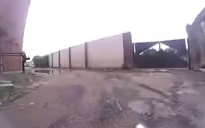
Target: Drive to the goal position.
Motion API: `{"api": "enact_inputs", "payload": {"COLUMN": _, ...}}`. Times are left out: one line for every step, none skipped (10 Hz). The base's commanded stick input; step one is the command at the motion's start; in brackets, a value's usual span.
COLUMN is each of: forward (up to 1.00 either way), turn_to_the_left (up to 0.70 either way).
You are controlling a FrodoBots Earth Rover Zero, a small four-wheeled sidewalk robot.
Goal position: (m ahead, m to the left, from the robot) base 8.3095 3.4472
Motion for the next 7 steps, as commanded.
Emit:
{"api": "enact_inputs", "payload": {"forward": 0.7, "turn_to_the_left": 0.0}}
{"api": "enact_inputs", "payload": {"forward": 0.7, "turn_to_the_left": 0.0}}
{"api": "enact_inputs", "payload": {"forward": 0.7, "turn_to_the_left": 0.0}}
{"api": "enact_inputs", "payload": {"forward": 0.7, "turn_to_the_left": 0.0}}
{"api": "enact_inputs", "payload": {"forward": 0.7, "turn_to_the_left": 0.0}}
{"api": "enact_inputs", "payload": {"forward": 0.7, "turn_to_the_left": 0.0}}
{"api": "enact_inputs", "payload": {"forward": 0.7, "turn_to_the_left": 0.0}}
